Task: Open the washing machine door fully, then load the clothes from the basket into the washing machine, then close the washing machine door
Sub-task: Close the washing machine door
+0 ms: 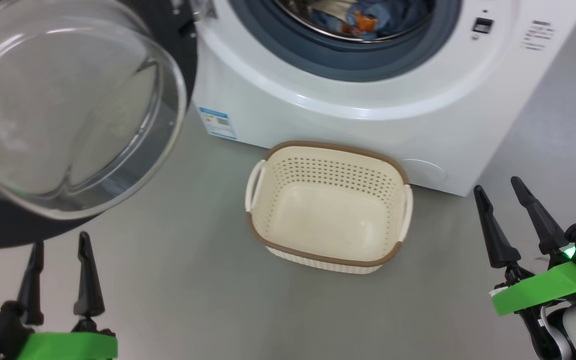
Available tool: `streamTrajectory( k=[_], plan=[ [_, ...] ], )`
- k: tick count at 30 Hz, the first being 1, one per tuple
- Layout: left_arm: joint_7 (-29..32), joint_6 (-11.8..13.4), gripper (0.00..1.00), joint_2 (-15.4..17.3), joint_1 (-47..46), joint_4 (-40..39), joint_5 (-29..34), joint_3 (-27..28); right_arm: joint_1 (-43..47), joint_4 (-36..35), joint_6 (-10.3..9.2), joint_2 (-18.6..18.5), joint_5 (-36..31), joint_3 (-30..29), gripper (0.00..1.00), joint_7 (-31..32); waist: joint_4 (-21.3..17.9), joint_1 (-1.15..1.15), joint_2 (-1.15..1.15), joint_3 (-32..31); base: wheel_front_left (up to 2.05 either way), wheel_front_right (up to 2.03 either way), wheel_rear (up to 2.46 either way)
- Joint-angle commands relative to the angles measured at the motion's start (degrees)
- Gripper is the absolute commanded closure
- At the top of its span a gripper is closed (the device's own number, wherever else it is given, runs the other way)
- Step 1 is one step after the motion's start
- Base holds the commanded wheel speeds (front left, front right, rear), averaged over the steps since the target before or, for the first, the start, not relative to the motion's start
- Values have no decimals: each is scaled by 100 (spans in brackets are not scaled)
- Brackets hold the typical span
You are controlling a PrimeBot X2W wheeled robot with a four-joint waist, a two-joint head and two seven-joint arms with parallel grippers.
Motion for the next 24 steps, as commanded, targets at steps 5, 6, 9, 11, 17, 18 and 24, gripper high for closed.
streamTrajectory(
  k=[5, 6, 9, 11, 17, 18, 24],
  plan=[
    [-32, 124, 0, 76, 128, -146, -195, 77, -180, -76, 25, -181, 41, 249, 0, -46, 657, 0, 0, -11, 0, 0, 0],
    [-32, 144, 0, 76, 138, -158, -218, 60, -190, -72, 25, -187, 42, 269, 0, -46, 713, 0, 0, -4, 0, 0, 0],
    [-32, 206, 0, 76, 167, -203, -302, 13, -231, -57, 25, -219, 47, 328, 0, -46, 873, 0, 0, 27, 0, 0, 0],
    [-32, 233, 0, 76, 190, -232, -347, -11, -257, -47, 25, -242, 52, 368, 0, -46, 969, 0, 0, 50, 0, 0, 0],
    [-32, 317, 0, 76, 240, -290, -459, -78, -326, -17, 25, -311, 68, 443, 0, -46, 1275, 0, 0, 98, 0, 0, 0],
    [-32, 317, 0, 76, 240, -290, -459, -78, -326, -17, 25, -311, 68, 443, 0, -46, 1275, 0, 0, 98, 0, 0, 0],
    [-32, 381, 0, 76, 281, -340, -539, -69, -359, 0, 25, -358, 76, 486, 0, -46, 1429, 0, 0, 129, 0, 0, 0]
  ],
)
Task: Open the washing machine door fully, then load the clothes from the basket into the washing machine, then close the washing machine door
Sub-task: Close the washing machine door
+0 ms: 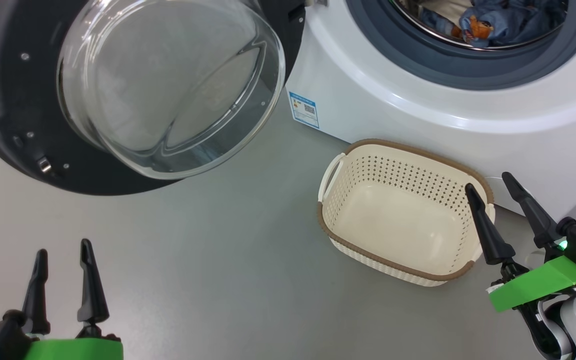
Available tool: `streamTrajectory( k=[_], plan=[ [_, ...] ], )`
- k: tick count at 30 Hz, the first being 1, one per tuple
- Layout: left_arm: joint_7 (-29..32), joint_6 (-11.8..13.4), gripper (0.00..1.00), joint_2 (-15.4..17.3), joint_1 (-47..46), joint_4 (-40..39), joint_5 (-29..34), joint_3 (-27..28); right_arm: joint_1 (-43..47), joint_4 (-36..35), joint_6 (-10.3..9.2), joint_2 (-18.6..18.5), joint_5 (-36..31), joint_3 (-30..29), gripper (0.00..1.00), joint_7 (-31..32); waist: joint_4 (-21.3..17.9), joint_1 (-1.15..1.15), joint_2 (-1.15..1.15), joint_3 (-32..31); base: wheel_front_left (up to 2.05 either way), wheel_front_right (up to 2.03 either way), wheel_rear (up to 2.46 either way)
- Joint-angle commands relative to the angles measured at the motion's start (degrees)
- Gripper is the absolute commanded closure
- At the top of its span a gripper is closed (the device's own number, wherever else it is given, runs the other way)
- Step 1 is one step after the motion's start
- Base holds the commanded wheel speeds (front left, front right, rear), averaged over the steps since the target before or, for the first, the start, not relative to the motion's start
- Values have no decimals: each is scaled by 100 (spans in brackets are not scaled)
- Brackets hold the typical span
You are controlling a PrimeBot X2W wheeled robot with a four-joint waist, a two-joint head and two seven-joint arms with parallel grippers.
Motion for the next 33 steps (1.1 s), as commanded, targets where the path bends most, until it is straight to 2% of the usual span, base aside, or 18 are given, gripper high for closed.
streamTrajectory(
  k=[1, 14, 18, 19, 20, 21, 27, 30, 33],
  plan=[
    [-32, 40, 0, 87, 45, -203, -27, 190, -146, -108, 25, -125, 52, 127, 0, -46, 51, 0, 0, 23, 0, 0, 0],
    [-32, 230, 0, 86, 137, -412, -129, 310, -344, -30, 25, -163, 94, 322, 0, -46, 83, 0, 0, 121, 0, 0, 0],
    [-32, 130, 0, 86, 58, -494, -363, 354, -351, -33, 25, -160, 105, 314, 0, -46, 81, 0, 0, 140, 0, 0, 0],
    [-32, 91, 17, 86, 24, -523, -486, 387, -346, -37, 25, -157, 103, 305, 0, -46, 80, 0, 0, 145, 0, 0, 0],
    [-32, 44, 78, 86, -16, -553, -590, 433, -339, -42, 25, -155, 102, 289, 0, -46, 79, 0, 0, 152, 0, 0, 0],
    [-32, -10, 100, 86, -70, -589, -644, 495, -328, -48, 25, -150, 101, 263, 0, -46, 78, 0, 0, 159, 0, 0, 0],
    [-32, -308, 100, 148, -697, -817, -831, 1111, -269, -110, 25, -138, 67, 162, 0, -46, 2, 0, 0, 254, 0, 0, 0],
    [-32, -345, 100, 479, -1126, -849, -1206, 1382, -279, -126, 25, -131, 55, 142, 0, -46, -85, 0, 0, 317, 0, 0, 0],
    [-32, -349, 100, 1061, -1551, -784, -1852, 1415, -298, -136, 25, -126, 46, 125, 0, -46, -173, 0, 0, 393, 0, 0, 0]
  ],
)
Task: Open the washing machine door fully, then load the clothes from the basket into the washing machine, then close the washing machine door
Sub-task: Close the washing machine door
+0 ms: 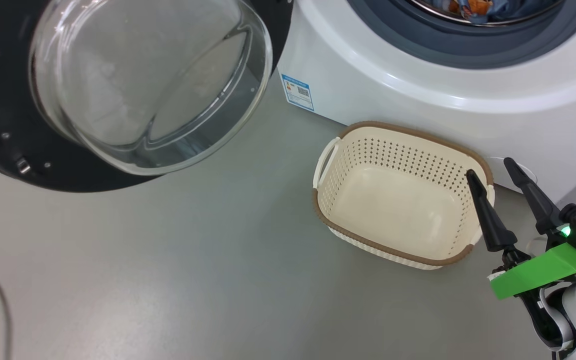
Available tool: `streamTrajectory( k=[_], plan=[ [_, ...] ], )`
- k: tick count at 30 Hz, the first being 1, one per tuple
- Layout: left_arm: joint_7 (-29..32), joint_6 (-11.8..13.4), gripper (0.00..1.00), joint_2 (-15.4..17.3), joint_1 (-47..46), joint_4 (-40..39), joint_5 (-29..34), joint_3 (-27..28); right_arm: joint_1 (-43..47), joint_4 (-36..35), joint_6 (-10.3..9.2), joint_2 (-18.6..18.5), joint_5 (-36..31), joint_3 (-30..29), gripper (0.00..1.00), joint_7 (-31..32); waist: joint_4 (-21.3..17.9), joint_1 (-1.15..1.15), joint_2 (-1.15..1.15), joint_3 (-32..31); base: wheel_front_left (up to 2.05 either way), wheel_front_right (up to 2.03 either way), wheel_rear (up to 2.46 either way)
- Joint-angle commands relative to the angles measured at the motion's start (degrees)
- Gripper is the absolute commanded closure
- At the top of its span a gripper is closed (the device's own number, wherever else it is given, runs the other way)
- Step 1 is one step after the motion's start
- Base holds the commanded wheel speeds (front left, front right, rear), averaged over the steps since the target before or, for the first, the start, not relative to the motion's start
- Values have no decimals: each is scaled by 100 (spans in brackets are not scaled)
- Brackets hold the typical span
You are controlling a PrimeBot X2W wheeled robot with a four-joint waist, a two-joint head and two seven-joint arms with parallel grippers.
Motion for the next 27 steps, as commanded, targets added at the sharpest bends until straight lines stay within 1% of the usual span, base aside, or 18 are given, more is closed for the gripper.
streamTrajectory(
  k=[1, 3, 4, 7, 10, 12, 14, 16, 19, 21, 27],
  plan=[
    [-29, -17, 100, 554, -305, -41, -300, 201, -57, -155, 25, -43, -6, 49, 0, -46, -95, 0, 0, 98, 0, 0, 0],
    [-29, -18, 100, 986, -606, 209, -814, 156, -80, -164, 25, -44, -13, 44, 0, -46, -145, 0, 0, 158, 0, 0, 0],
    [-29, -18, 100, 986, -606, 209, -814, 156, -80, -164, 25, -44, -13, 44, 0, -46, -145, 0, 0, 158, 0, 0, 0],
    [34, -18, 100, 1546, -1038, 727, -1577, 87, -128, -175, 25, -33, -23, 56, 0, -46, -226, 0, 0, 246, 0, 0, 0],
    [265, -19, 100, 1977, -1450, 1284, -2319, 23, -174, -180, 25, -11, -39, 78, 0, -46, -291, 0, 0, 322, 0, 0, 0],
    [592, -19, 100, 2232, -1698, 1708, -2804, -38, -203, -180, 25, -1, -45, 81, 0, -46, -331, 0, 0, 380, 0, 0, 0],
    [887, -19, 100, 2408, -1957, 2138, -3303, 19, -246, -180, 25, 2, -48, 73, 0, -46, -364, 0, 0, 451, 0, 0, 0],
    [1086, -19, 100, 2621, -2152, 2505, -3535, -6, -295, -183, 25, 0, -57, 74, 0, -46, -391, 0, 0, 521, 0, 0, 0],
    [1410, -19, 100, 2797, -2450, 2988, -3898, -37, -333, -173, 25, 15, -74, 69, 0, -46, -407, 0, 0, 581, 0, 0, 0],
    [1742, -19, 100, 2876, -2621, 3287, -4152, -63, -359, -163, 25, 32, -88, 81, 0, -46, -419, 0, 0, 610, 0, 0, 0],
    [2585, -19, 100, 3249, -2977, 3934, -4451, -270, -457, -147, 25, 48, -102, 141, 0, -46, -459, 0, 0, 697, 0, 0, 0]
  ],
)
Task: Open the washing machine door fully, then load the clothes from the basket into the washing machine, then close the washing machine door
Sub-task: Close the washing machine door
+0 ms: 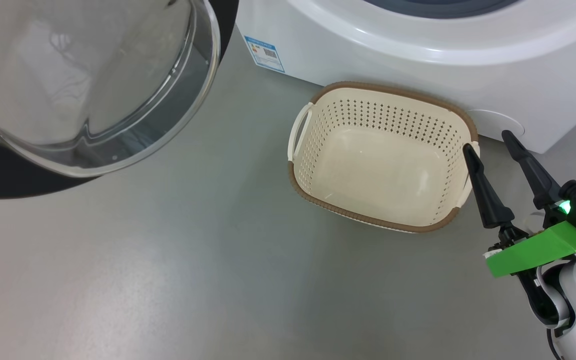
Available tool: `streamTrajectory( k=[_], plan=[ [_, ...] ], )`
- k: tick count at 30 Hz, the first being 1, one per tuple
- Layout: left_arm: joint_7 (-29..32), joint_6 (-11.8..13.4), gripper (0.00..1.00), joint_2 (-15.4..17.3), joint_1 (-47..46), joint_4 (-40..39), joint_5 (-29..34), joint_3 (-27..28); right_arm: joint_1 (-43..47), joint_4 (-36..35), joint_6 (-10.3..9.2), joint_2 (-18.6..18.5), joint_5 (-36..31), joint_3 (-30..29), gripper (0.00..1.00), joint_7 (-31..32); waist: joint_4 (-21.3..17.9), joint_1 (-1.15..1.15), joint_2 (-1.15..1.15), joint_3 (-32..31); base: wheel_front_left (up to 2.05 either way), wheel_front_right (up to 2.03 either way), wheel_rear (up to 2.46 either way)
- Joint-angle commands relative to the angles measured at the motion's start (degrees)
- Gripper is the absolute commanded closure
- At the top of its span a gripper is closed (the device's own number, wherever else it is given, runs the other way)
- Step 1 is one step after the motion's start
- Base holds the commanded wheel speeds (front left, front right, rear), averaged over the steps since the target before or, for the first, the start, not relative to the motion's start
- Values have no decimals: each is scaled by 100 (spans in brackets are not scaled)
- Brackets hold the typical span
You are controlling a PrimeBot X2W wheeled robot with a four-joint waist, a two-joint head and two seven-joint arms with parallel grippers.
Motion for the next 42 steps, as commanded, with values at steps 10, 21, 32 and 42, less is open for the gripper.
streamTrajectory(
  k=[10, 21, 32, 42],
  plan=[
    [989, -21, 100, 745, -355, 100, -80, -460, -118, -135, 25, -40, -22, 116, 0, -46, -23, 0, 0, 123, 0, 0, 0],
    [1643, -21, 100, 824, -332, 74, -312, -719, -179, -138, 25, -30, -15, 137, 0, -46, -77, 0, 0, 202, 0, 0, 0],
    [2413, -21, 100, 856, -197, -116, -574, -970, -212, -144, 25, -34, -31, 92, 0, -46, -90, 0, 0, 269, 0, 0, 0],
    [3017, -21, 100, 882, 1, -305, -843, -1036, -213, -133, 25, -53, -38, 87, 0, -46, -49, 0, 0, 237, 0, 0, 0]
  ],
)
